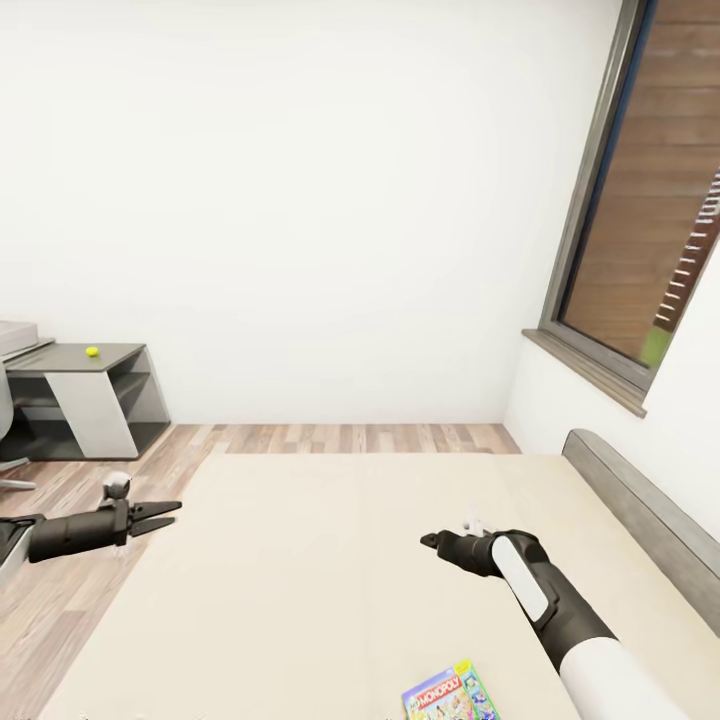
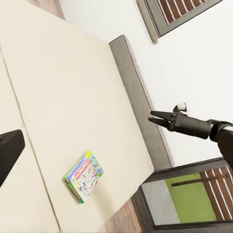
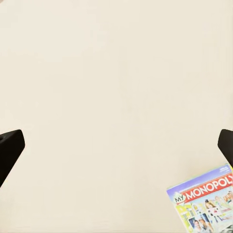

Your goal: Put all the toys in the child's room - the three board games (two on the bed and one on the table), the two jigsaw puzzles on the table, and the tennis ball on the table - inside the toy box on the table in the child's room.

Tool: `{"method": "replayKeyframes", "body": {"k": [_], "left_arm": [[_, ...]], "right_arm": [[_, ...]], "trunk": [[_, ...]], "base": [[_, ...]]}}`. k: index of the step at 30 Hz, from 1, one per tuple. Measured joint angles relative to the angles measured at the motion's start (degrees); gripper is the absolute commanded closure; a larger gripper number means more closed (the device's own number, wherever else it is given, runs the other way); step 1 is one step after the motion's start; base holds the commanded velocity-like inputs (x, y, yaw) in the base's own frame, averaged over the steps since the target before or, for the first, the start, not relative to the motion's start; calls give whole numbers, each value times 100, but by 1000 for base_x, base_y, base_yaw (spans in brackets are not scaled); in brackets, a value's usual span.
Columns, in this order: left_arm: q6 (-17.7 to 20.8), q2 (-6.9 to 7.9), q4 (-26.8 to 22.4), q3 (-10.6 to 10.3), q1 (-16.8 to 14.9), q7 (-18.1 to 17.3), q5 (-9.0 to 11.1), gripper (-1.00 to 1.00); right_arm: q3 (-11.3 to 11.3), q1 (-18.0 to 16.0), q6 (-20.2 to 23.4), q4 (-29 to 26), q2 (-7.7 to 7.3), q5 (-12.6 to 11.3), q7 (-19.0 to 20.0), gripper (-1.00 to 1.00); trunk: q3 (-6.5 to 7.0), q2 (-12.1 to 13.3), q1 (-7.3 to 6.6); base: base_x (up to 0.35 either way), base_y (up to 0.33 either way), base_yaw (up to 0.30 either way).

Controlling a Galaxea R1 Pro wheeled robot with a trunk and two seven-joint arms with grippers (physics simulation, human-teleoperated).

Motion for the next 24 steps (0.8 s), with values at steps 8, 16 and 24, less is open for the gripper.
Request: {"method": "replayKeyframes", "body": {"k": [8, 16, 24], "left_arm": [[0, -143, -1, -9, 0, 369, -4, -100], [8, -375, -1, -12, -3, 862, -6, -100], [11, -526, -1, -15, -8, 1123, -4, -100]], "right_arm": [[-1, -3, -27, 291, 0, 5, -10, -100], [-3, -3, -48, 598, -4, 47, -12, -100], [-6, -4, -50, 677, -67, 51, -12, -100]], "trunk": [[-74, 0, 0], [-149, 0, 0], [-224, -1, 0]], "base": [[0, 0, 0], [0, 0, 0], [0, 0, 0]]}}
